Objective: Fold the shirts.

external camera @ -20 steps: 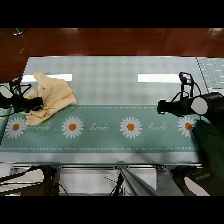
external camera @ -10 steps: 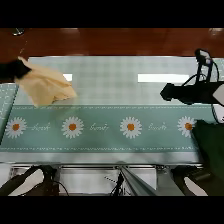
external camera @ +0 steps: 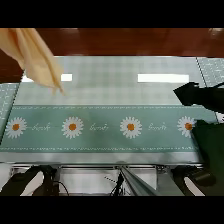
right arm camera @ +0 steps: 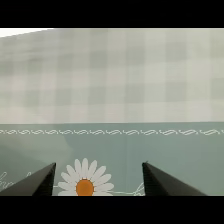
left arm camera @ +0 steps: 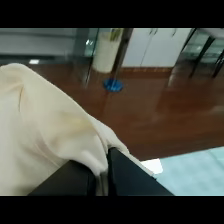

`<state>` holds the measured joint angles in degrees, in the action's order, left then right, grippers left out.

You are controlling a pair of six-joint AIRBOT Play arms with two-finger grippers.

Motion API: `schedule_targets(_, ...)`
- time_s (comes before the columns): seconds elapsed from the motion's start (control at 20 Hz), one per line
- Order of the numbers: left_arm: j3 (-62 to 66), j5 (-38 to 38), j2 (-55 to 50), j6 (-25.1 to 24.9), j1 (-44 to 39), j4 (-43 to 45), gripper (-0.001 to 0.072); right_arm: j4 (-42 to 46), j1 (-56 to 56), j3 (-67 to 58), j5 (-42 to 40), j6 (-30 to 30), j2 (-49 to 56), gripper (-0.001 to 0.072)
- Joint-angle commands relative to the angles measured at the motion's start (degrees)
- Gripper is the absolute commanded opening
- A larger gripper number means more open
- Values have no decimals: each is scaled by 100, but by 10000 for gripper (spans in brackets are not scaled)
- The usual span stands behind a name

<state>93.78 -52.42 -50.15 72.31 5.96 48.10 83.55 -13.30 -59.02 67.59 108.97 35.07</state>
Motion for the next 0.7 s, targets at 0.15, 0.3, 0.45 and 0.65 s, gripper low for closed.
schedule_targets(0.15, 181, 256, 61, 229, -1473, -229, 32, -96, -2, -7, 216, -116, -741, 620)
schedule_targets(0.3, -964, 507, 184, 363, -2398, -273, 32, -46, 0, -4, 306, -129, -826, 620)
schedule_targets(0.45, -2929, 1263, 470, 313, -3209, -1207, 32, 59, 0, 9, 315, -149, -815, 620)
schedule_targets(0.65, -4861, 1259, 551, -24, -3165, -1294, 32, 195, 0, 367, 319, -57, -813, 621)
